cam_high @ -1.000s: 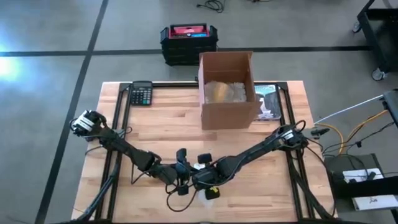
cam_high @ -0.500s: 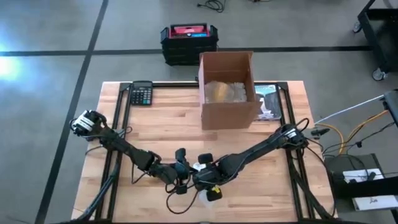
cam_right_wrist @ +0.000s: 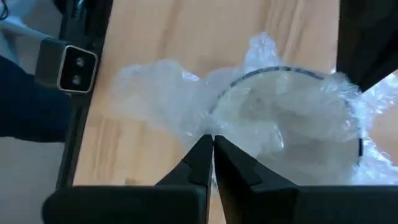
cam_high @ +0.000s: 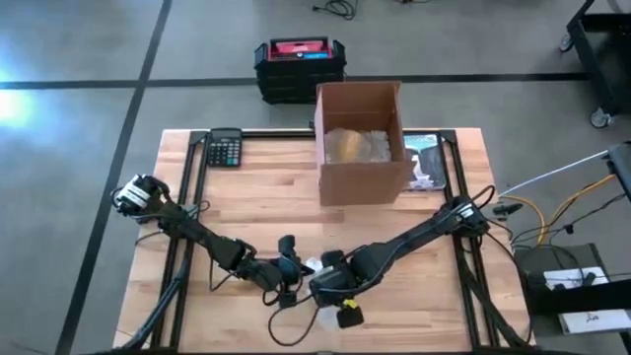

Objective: Wrap mug
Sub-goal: Wrap the blue patterned mug with the transparent bubble wrap

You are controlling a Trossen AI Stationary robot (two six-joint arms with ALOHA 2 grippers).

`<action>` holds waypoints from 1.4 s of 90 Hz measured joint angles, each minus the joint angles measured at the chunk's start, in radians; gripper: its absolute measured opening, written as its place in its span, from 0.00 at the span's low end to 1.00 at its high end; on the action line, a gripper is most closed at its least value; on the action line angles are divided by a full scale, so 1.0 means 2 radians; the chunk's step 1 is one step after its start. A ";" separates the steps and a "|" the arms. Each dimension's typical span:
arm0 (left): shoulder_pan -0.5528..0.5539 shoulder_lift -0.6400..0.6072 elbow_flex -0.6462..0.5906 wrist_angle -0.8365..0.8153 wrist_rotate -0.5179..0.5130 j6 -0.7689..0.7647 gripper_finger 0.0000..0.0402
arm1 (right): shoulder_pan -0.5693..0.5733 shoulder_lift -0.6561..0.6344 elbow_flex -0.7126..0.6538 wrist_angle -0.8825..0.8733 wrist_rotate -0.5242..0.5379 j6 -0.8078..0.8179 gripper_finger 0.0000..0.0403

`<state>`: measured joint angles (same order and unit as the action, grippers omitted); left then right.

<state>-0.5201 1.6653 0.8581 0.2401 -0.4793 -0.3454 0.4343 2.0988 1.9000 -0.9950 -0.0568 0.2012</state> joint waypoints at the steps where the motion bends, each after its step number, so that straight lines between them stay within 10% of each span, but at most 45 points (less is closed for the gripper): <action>1: 0.000 0.000 0.000 0.000 0.000 0.000 0.00 | 0.000 0.001 0.000 0.001 0.003 0.000 0.01; 126: 0.000 0.000 0.002 0.002 0.025 0.013 0.00 | -0.018 0.030 0.013 -0.005 0.085 -0.068 0.01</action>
<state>-0.5205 1.6653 0.8627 0.2443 -0.4299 -0.3187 0.3988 2.1582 1.9258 -1.0052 0.1129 0.0658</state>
